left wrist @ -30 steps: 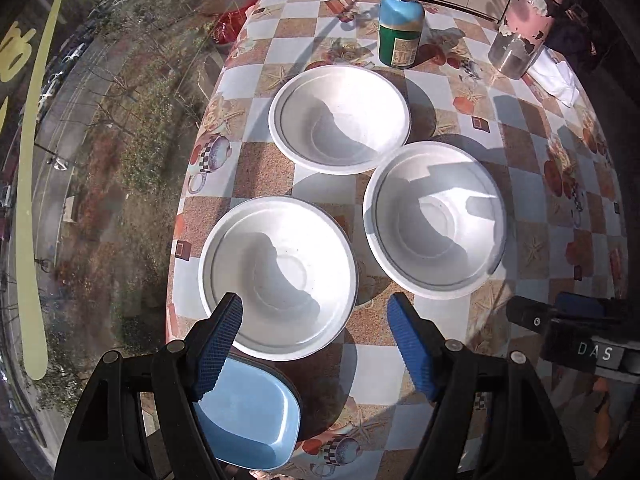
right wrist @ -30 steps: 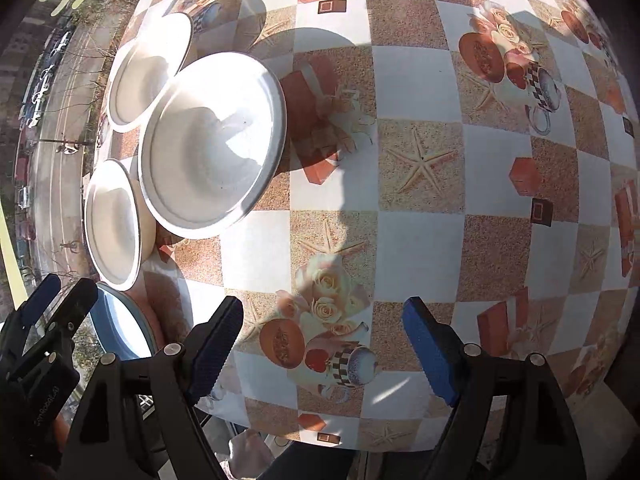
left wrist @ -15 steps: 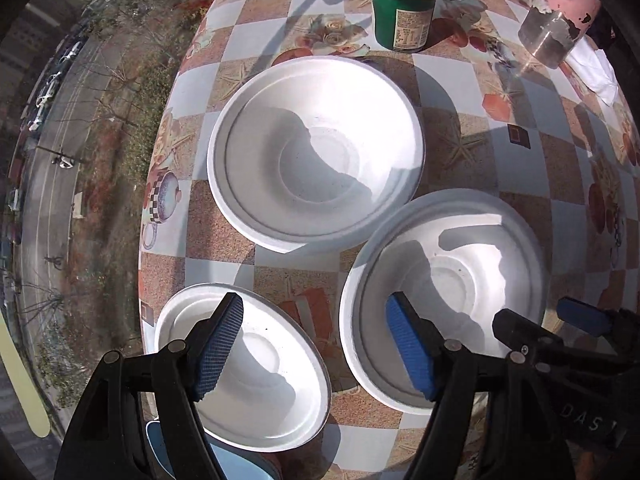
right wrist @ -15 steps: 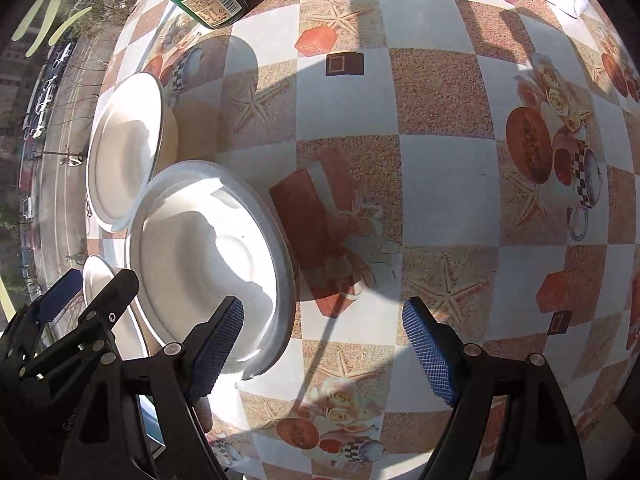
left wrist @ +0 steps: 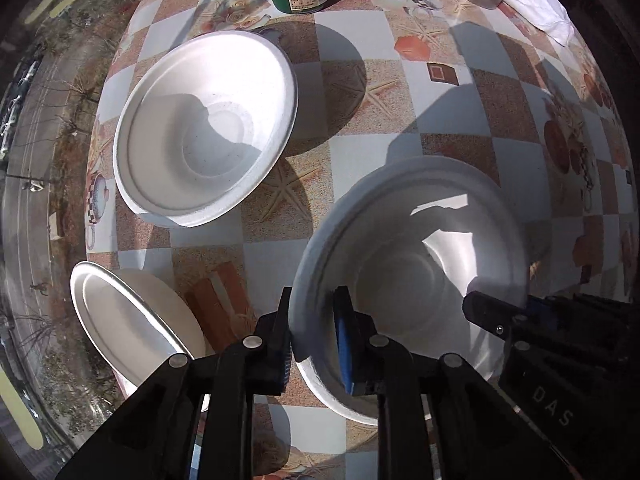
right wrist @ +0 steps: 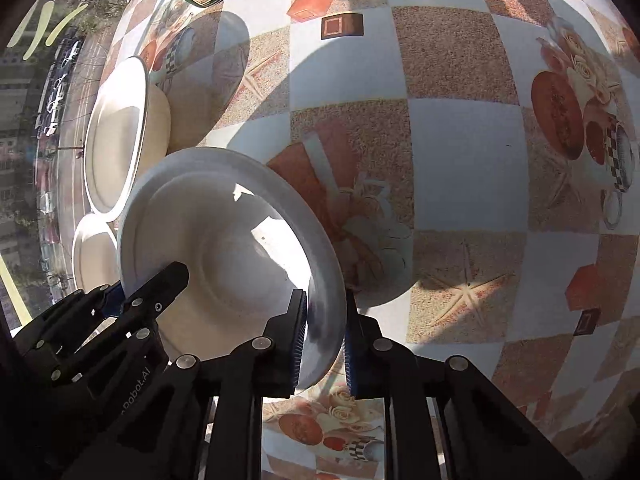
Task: Organize plates and bowls
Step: 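Close the left gripper on the white bowl rim while the right gripper grips it too, then carry the white bowl with both grippers to an open table spot, lower, open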
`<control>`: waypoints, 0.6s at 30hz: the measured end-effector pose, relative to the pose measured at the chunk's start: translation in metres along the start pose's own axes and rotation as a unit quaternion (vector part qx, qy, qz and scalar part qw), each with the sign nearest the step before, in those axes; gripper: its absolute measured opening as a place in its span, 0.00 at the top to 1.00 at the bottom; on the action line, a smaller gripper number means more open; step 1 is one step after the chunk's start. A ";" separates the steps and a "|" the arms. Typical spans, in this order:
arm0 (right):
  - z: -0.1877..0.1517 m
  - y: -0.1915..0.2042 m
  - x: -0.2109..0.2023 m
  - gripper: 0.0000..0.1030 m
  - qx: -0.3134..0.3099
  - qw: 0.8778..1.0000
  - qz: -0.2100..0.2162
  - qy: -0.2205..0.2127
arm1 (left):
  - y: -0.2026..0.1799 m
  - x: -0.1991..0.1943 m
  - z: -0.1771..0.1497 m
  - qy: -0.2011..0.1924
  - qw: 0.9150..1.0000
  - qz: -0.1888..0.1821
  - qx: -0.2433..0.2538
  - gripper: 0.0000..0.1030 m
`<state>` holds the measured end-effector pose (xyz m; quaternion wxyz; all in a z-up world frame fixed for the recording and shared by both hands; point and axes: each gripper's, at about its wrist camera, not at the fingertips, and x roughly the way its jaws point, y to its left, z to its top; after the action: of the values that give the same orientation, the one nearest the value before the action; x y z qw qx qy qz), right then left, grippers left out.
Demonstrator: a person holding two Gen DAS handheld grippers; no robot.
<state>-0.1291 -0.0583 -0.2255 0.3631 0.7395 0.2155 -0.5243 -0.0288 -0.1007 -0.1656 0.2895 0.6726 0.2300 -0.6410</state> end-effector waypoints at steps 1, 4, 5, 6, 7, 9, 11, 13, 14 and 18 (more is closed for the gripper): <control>-0.003 -0.001 -0.001 0.82 -0.001 1.000 0.001 -0.001 | -0.006 -0.001 -0.003 -0.001 1.000 0.001 0.006 0.80; -0.019 -0.013 -0.007 0.82 0.001 1.000 0.003 0.002 | -0.029 -0.005 -0.017 -0.007 1.000 0.003 0.026 0.80; -0.027 -0.018 -0.009 0.81 0.003 1.000 0.001 0.003 | -0.038 -0.005 -0.023 -0.008 0.999 0.003 0.037 0.80; -0.034 -0.023 -0.010 0.81 0.004 1.000 -0.001 0.004 | -0.048 -0.005 -0.030 -0.008 0.999 0.003 0.048 0.80; -0.041 -0.031 -0.012 0.80 0.005 1.000 -0.005 0.004 | -0.058 -0.004 -0.037 -0.006 0.998 0.002 0.058 0.80; -0.062 -0.042 -0.016 0.79 0.003 1.000 -0.019 0.004 | -0.077 -0.001 -0.052 0.000 0.997 -0.004 0.076 0.80; -0.080 -0.056 -0.016 0.79 0.010 1.000 -0.025 0.007 | -0.093 0.004 -0.066 0.010 0.996 -0.013 0.092 0.80; -0.098 -0.071 -0.014 0.79 0.023 0.999 -0.031 0.012 | -0.110 0.006 -0.080 0.017 0.994 -0.017 0.110 0.80; -0.106 -0.078 -0.014 0.79 0.029 0.999 -0.035 0.014 | -0.118 0.007 -0.086 0.018 0.993 -0.019 0.118 0.80; -0.136 -0.102 -0.016 0.79 0.045 0.998 -0.050 0.014 | -0.146 0.009 -0.104 0.025 0.989 -0.031 0.141 0.80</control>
<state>-0.1223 0.1124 -0.2172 0.3000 0.7509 0.2335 -0.5400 -0.0522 0.0759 -0.1869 0.1663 0.7150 0.1655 -0.6586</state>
